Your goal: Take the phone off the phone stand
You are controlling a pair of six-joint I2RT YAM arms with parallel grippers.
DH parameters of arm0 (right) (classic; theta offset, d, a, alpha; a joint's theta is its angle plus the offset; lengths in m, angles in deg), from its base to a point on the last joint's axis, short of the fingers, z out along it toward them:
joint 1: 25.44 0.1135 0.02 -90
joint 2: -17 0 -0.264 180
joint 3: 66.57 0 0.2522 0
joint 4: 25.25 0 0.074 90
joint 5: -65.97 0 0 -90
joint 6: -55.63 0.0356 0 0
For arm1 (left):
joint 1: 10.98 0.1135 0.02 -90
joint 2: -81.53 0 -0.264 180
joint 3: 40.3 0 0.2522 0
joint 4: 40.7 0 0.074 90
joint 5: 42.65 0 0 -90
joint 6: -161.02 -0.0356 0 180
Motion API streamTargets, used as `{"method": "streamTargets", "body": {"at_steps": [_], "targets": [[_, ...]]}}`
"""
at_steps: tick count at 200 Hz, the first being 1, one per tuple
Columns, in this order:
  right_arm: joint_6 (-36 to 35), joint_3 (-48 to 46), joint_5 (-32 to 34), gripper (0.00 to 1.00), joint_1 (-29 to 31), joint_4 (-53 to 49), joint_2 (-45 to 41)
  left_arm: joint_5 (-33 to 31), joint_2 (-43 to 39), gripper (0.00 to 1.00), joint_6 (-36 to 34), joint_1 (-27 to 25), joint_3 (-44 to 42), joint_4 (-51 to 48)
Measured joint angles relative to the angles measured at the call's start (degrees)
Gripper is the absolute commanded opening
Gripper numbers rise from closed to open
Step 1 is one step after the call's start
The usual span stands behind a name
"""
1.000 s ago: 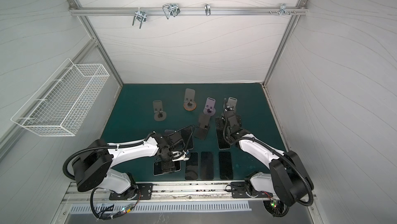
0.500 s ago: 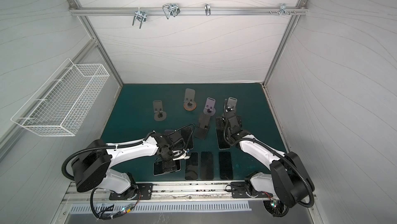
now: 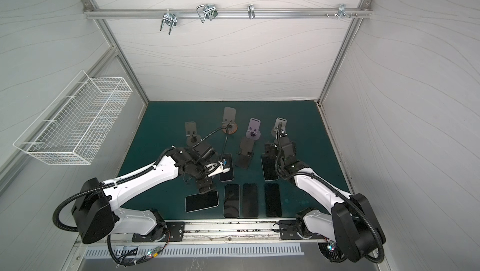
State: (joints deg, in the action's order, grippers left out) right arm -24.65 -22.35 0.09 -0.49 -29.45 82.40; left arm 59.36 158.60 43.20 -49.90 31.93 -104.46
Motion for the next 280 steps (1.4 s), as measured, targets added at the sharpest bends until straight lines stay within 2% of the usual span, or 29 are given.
{"method": "streamTargets", "body": {"at_steps": [39,58,73,107,143,179,223,242,262,280], "targets": [[1.4,-1.8,-2.1,0.99,-6.1,-0.2,-3.4,6.9,-3.8,0.88,0.0,13.8,5.9,0.0],[1.3,-2.0,-2.1,0.99,-7.5,0.2,-3.3,9.6,-5.2,0.99,0.9,19.6,6.6,0.6],[1.2,-2.1,-2.1,0.99,-8.4,1.7,-2.6,11.4,-5.8,1.00,2.8,23.9,6.5,2.0],[1.2,-2.3,-2.1,0.99,-11.4,5.0,0.5,12.4,-7.2,1.00,9.2,33.8,3.3,10.9],[1.0,-2.5,-4.3,0.99,-15.7,10.2,5.0,11.4,-7.4,1.00,16.3,40.5,-5.8,24.1],[-0.7,-2.5,-5.7,0.99,-18.1,14.8,9.7,9.7,-7.0,1.00,20.7,44.9,-17.5,39.0],[-2.8,-0.7,-7.3,0.99,-19.1,18.3,15.0,4.1,-1.3,1.00,24.1,45.2,-24.3,56.9],[-3.4,-2.9,-7.9,0.99,-19.2,25.2,17.8,2.3,1.6,1.00,25.2,45.2,-26.9,63.3],[-4.9,-4.3,-8.2,0.99,-18.2,28.4,22.4,1.7,3.2,1.00,26.0,45.2,-28.8,68.8],[-5.2,-5.7,-8.8,0.99,-18.3,29.7,23.3,1.7,3.6,1.00,26.6,45.2,-31.3,76.1]]}}
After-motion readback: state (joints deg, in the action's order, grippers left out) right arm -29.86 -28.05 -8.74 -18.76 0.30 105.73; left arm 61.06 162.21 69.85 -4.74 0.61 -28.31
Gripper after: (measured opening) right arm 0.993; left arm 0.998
